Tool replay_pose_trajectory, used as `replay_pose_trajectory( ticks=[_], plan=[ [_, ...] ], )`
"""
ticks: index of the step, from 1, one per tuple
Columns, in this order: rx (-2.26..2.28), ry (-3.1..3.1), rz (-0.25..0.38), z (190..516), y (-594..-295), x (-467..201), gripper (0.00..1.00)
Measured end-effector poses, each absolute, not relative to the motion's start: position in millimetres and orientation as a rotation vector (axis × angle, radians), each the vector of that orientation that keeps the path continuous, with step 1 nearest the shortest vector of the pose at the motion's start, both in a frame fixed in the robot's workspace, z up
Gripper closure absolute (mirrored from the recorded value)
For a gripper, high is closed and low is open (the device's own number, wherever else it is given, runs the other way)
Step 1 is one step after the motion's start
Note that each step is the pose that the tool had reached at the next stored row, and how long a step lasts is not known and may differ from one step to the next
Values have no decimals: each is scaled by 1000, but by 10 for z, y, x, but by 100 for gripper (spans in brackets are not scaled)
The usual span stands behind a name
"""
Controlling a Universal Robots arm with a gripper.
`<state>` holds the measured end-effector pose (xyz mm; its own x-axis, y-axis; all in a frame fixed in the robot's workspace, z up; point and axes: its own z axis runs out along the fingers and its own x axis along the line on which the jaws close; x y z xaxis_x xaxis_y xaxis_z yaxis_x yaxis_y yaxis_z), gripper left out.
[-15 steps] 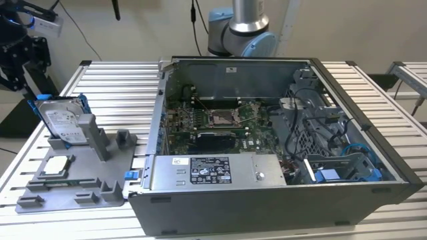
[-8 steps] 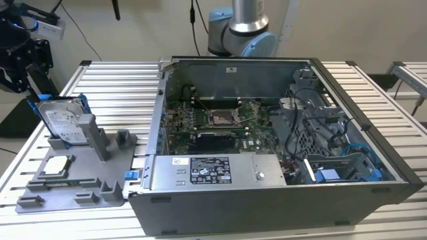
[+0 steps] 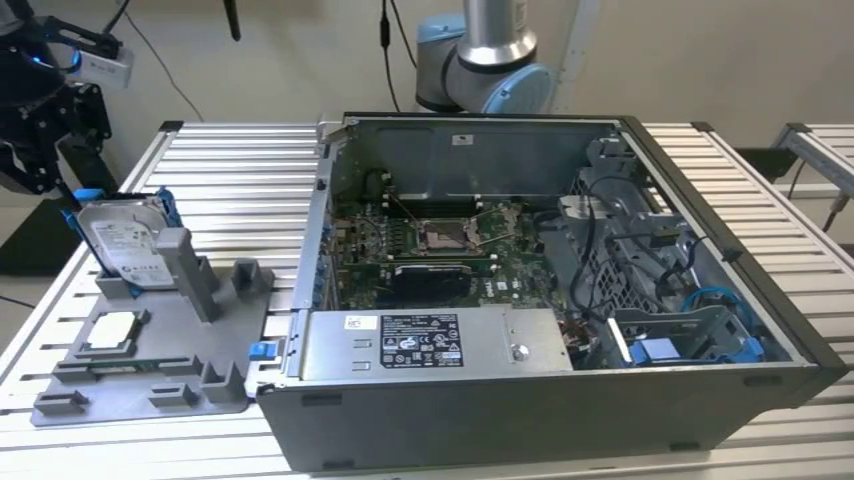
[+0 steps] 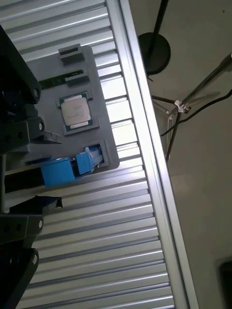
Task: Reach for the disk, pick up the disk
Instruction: 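Pick up the disk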
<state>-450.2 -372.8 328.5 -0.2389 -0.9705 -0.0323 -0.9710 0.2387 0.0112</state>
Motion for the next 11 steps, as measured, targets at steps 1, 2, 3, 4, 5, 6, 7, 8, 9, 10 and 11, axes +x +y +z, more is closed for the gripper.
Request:
replay_pose_trajectory(
  ticks=[1,2,3,4,5,6,7,8,9,10,11],
  plan=[
    [-1928,2455,46,3267,-3727,-4506,0],
    [-1931,2453,46,3249,-3727,-4511,0],
    [-1935,2449,47,3230,-3727,-4514,0],
    [-1941,2444,47,3213,-3727,-4515,0],
    [-1951,2436,47,3194,-3727,-4516,0],
    [-1963,2427,47,3176,-3726,-4516,0],
    [-1976,2416,47,3157,-3726,-4516,0],
    [-1991,2405,47,3140,-3726,-4516,0],
    [-2006,2392,48,3122,-3726,-4516,0],
    [-2021,2379,48,3104,-3726,-4516,0],
    [-2036,2367,48,3086,-3726,-4516,0]
  ],
)
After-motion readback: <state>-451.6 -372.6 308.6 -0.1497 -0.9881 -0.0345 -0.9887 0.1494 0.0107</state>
